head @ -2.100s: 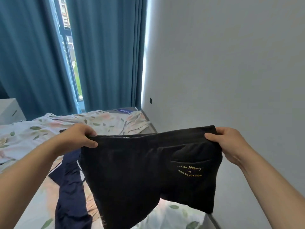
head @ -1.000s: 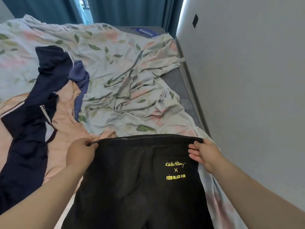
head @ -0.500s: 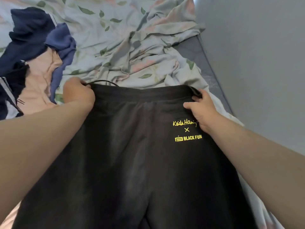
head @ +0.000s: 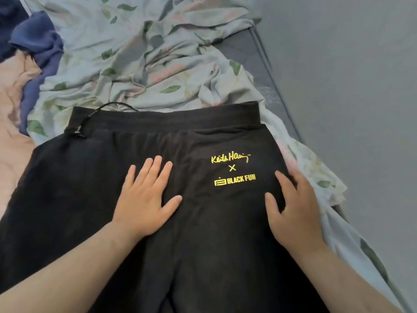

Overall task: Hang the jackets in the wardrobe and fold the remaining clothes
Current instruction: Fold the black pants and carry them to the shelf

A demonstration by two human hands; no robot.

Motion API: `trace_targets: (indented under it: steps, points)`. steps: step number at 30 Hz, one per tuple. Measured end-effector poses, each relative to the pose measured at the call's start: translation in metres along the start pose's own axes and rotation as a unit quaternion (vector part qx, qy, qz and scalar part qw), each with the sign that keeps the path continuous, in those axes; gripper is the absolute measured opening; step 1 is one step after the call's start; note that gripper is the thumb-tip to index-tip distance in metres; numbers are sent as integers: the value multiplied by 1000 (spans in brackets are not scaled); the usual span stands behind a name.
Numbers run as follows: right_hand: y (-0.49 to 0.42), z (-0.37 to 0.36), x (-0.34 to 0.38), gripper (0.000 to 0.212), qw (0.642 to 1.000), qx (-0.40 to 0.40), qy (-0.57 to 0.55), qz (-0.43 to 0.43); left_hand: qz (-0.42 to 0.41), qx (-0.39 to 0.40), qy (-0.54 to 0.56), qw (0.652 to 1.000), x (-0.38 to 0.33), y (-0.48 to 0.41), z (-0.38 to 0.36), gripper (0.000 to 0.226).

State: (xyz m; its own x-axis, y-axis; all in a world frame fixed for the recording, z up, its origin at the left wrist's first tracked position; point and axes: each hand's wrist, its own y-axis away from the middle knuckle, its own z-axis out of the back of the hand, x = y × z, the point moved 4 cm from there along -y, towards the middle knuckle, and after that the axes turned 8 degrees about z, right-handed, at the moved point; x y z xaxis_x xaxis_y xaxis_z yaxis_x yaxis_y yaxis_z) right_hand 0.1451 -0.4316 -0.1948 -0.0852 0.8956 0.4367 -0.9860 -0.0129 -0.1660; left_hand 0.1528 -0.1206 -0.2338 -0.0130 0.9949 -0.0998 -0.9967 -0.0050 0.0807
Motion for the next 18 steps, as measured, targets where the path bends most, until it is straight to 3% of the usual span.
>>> trace_targets:
  steps: [4, 8, 10, 12, 15, 18]
  points:
    - [43, 7, -20, 52, 999, 37, 0, -10, 13, 12, -4, 1000, -15, -8, 11, 82]
    - [47, 13, -18, 50, 1000, 20, -10, -5, -98, -74, 56, 991, -90, -37, 41, 66]
    - [45, 18, -15, 49, 999, 24, -29, -30, -97, -62, 104, 988, -133, -59, 51, 59]
    - [49, 23, -15, 49, 994, 56, -64, -75, -22, 9, 147, 989, -168, -86, 53, 62]
    - [70, 31, -25, 48, 966, 101, -125, -204, 136, 98, 181, 969, -199, -124, 51, 84]
    - [104, 44, -29, 31, 945, 208, -85, -238, 252, 117, 179, 944, -209, -142, 48, 103]
